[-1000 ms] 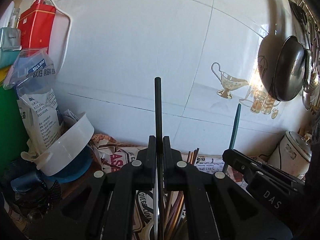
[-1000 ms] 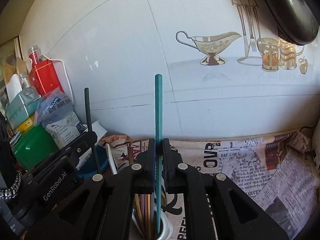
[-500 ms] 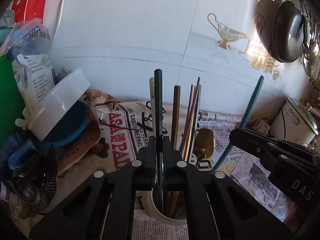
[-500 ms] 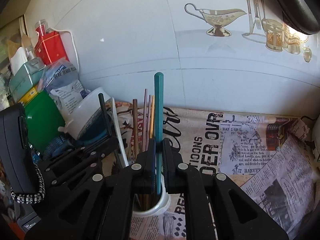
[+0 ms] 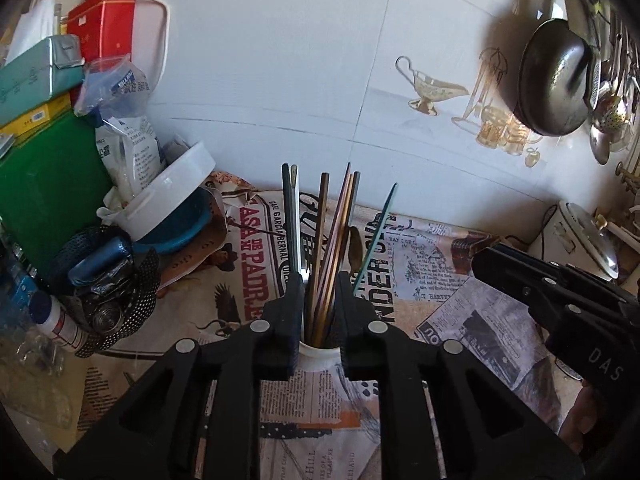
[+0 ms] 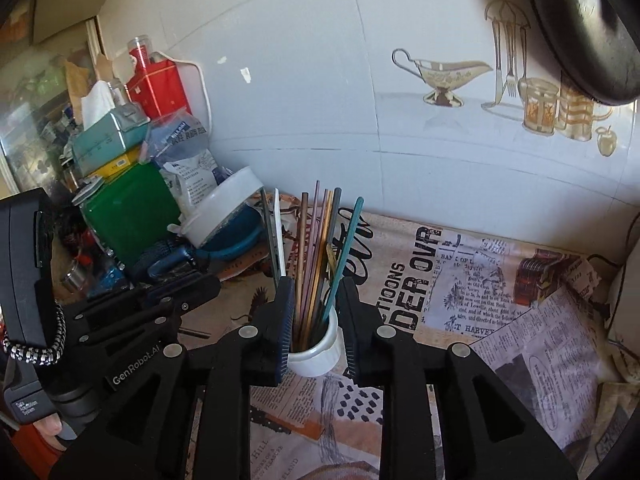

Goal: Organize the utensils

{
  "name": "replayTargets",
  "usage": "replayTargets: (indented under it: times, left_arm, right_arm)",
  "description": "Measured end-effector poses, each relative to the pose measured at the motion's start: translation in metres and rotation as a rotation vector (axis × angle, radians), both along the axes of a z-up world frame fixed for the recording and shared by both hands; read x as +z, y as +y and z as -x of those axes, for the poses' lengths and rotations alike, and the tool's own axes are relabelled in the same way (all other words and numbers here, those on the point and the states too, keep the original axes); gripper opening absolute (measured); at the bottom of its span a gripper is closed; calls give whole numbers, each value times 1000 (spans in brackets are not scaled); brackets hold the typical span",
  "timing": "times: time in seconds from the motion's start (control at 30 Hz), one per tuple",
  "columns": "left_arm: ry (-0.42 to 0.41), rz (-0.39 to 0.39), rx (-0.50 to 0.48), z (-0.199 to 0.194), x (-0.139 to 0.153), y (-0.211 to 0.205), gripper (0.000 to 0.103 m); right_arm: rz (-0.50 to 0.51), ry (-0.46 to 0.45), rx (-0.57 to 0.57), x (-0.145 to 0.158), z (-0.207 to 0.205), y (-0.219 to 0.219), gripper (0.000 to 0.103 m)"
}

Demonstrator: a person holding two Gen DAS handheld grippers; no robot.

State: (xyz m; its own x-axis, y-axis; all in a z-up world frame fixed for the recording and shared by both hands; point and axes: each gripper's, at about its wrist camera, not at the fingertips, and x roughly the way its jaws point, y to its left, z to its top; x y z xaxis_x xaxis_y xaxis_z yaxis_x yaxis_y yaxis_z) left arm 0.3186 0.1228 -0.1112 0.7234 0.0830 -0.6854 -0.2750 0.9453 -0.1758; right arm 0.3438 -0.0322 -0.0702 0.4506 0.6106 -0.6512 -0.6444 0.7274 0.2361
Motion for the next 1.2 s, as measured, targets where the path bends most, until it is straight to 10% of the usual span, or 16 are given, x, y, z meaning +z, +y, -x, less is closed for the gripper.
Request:
replayTargets:
  times: [0.7, 0.9, 1.2]
  left_arm:
    - [-372, -219, -78, 200, 169, -82, 62]
    - [-419, -210, -80, 251, 180, -94, 94]
    - [-446, -225, -89, 290, 184, -99, 100]
  right_arm:
    - [-205, -338, -137, 145, 180, -102, 25]
    - [-193, -395, -189, 153, 225, -113, 61]
    - [-248, -424, -153, 157, 266, -128, 99]
